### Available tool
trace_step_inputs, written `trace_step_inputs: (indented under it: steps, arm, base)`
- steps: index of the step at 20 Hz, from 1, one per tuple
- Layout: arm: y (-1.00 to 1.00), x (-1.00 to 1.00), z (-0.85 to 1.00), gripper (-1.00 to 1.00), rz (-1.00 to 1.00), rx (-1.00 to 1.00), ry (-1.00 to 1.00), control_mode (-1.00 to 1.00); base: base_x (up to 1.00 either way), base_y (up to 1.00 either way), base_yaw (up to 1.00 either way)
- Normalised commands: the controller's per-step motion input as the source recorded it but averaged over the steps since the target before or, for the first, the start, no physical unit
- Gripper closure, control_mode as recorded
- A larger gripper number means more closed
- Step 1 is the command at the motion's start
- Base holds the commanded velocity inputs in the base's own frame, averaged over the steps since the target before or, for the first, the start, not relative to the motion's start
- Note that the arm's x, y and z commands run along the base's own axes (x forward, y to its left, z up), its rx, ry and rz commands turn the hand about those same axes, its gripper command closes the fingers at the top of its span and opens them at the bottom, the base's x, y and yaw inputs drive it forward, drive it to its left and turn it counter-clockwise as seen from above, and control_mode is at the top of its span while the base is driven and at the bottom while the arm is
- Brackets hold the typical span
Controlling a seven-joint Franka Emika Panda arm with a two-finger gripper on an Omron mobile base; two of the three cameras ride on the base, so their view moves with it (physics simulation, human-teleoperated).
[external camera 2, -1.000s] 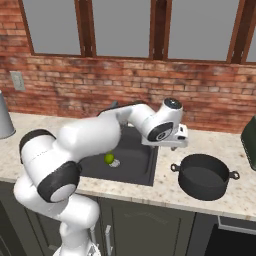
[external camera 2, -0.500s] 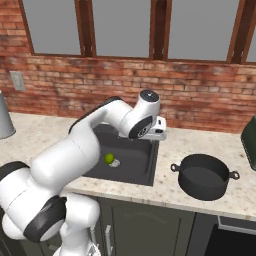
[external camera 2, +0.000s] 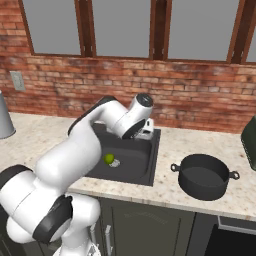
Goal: Dump the lime from the pot into the sink. Then turn on the water and wash the lime. Then turn off the water and put the lime back in the pot.
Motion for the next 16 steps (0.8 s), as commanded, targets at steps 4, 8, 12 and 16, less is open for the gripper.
trace_step_inputs:
  steps: [4,8,12,16]
  arm:
    - [0.20,0.62,0.00,-1.00,0.06,0.22,0.00,-1.00]
    - [0.12,0.64,0.00,-1.00,0.05,0.19,0.00,-1.00]
    - [0.08,0.58,0.00,-1.00,0.04,0.15,-0.01,-1.00]
    - [0.11,0.39,0.00,-1.00,0.03,0.09,-0.07,-1.00]
  base:
    - [0.00,0.00,0.00]
    - [0.00,0.00,0.00]
    - [0.00,0.00,0.00]
    - [0.00,0.00,0.00]
